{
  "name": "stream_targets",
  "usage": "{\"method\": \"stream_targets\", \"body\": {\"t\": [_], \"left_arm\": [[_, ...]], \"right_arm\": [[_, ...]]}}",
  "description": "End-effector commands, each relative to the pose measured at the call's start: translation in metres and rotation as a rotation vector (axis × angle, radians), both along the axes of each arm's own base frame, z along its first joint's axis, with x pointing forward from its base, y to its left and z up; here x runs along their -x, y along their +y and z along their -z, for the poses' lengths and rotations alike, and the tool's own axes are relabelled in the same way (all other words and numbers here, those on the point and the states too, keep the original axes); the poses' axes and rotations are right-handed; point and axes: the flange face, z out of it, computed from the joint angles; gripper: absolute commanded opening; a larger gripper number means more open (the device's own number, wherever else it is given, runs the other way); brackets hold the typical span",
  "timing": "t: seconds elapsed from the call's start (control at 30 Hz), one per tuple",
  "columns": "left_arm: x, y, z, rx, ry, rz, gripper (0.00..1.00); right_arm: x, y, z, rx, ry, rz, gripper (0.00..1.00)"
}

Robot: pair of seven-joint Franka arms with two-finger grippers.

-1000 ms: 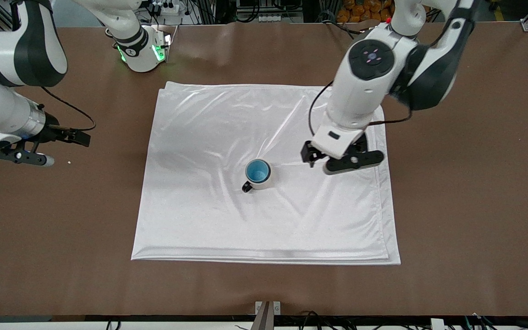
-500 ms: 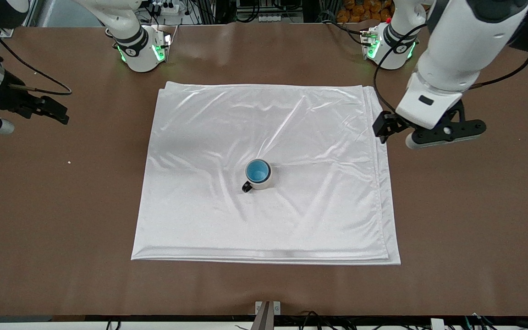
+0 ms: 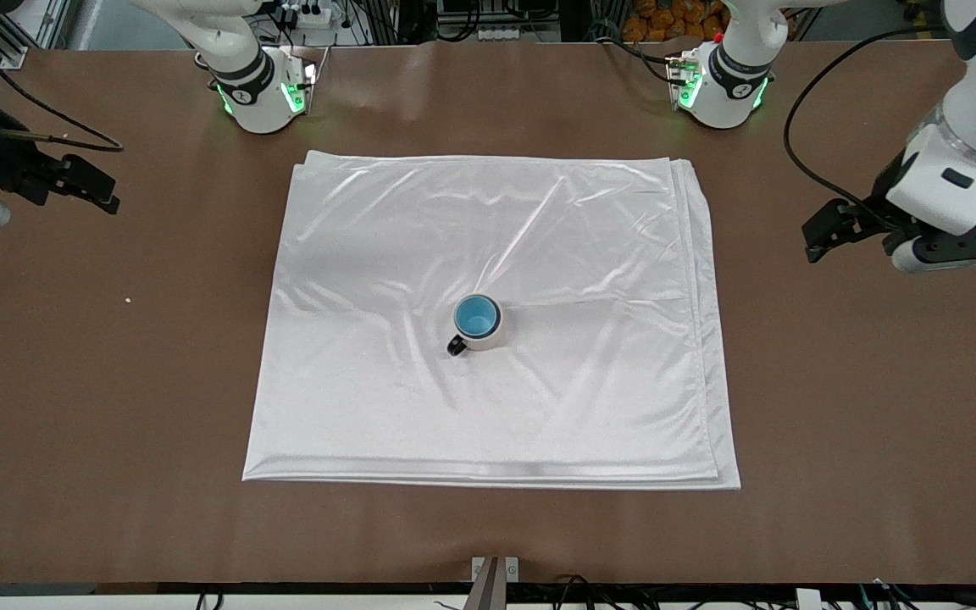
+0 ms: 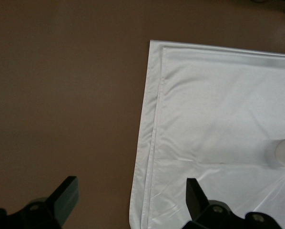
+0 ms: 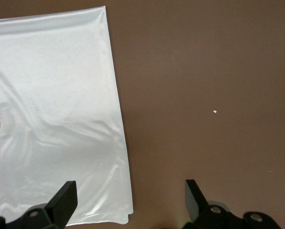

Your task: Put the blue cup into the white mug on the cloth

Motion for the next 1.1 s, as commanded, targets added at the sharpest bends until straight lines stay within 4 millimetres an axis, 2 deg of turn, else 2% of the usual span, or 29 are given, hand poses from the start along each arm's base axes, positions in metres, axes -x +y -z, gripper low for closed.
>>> {"method": "stream_targets", "body": {"t": [0.0,0.07,0.17,0.47,0.57,0.63,1.07], "left_arm": [[0.017,0.011,0.004,0.015,-0.034,0.002,1.00],[0.022,0.018,0.006,0.010,-0.042,-0.011,1.00],[0.032,0.018,0.008,0.005,-0.062,-0.012,1.00],[0.033,0.024,0.005,0.010,-0.064,0.009,1.00],[0.032,0.044,-0.001,0.004,-0.074,0.020,1.00],[0.032,0.048,-0.001,0.003,-0.073,0.018,1.00],[0.031,0.049,-0.004,0.009,-0.063,0.007,1.00]], "right_arm": [[-0.006,-0.002,-0.009,-0.025,0.000,-0.041,1.00],[-0.008,-0.004,-0.014,-0.028,-0.015,-0.066,1.00],[-0.013,-0.002,-0.012,-0.030,-0.020,-0.080,1.00],[-0.022,-0.003,-0.007,-0.028,-0.035,-0.078,1.00],[-0.026,-0.005,-0.005,-0.025,-0.032,-0.077,1.00],[-0.027,-0.006,-0.006,-0.021,-0.035,-0.077,1.00],[-0.029,-0.009,-0.005,-0.013,-0.034,-0.114,1.00]]}}
